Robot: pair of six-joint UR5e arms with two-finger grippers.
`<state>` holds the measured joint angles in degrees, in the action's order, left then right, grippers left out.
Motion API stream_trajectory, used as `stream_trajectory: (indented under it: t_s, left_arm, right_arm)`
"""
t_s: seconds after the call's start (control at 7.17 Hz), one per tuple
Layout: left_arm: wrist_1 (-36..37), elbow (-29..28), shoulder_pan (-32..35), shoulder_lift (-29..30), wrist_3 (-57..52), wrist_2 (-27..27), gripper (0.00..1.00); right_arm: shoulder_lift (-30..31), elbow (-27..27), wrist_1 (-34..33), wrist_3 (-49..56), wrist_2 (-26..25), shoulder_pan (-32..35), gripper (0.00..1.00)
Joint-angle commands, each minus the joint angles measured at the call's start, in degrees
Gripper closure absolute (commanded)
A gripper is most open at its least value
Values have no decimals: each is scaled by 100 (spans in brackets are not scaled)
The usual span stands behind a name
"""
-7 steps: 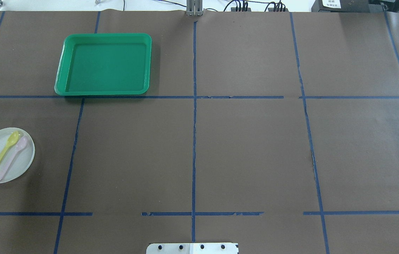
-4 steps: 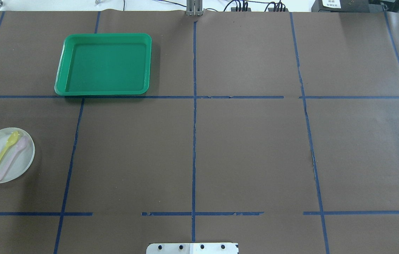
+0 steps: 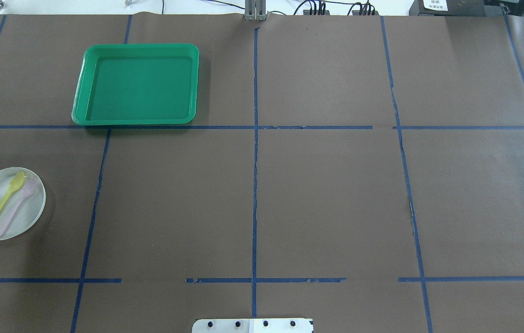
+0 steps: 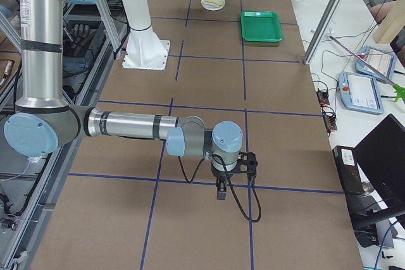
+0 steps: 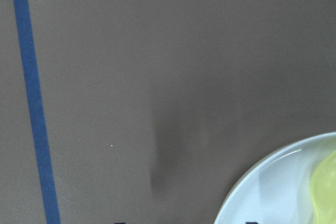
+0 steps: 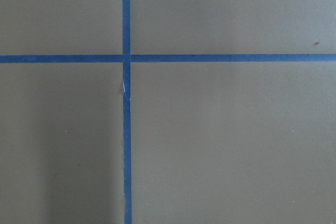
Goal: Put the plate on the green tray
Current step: 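Lower the left gripper to the rim of the white plate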
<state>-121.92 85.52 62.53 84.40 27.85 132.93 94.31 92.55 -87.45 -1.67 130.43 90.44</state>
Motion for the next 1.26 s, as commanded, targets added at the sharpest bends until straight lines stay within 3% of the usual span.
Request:
stream_trajectory:
  t_s: [0.0, 0.28, 0.42, 0.56, 0.7, 0.98, 1.12]
  left_arm:
    - [-7, -27, -47, 6, -8, 32, 27]
    - [-7, -35, -118, 6, -16, 258, 31]
    - [-7, -35, -127, 6, -16, 269, 38]
    - [-7, -35, -144, 6, -16, 269, 50]
    - [-16, -27, -153, 6, 1, 269, 71]
    - [-16, -35, -162, 6, -16, 269, 99]
    - [-25, -27, -162, 6, 18, 278, 100]
  right_arm:
    - [0, 0, 0, 0, 0, 0, 0]
    - [0, 0, 0, 0, 0, 0, 0]
    - [0, 0, 0, 0, 0, 0, 0]
    - [0, 0, 0, 0, 0, 0, 0]
    - [0, 0, 0, 0, 0, 0, 0]
    - [0, 0, 0, 0, 0, 0, 0]
    - [0, 0, 0, 0, 0, 0, 0]
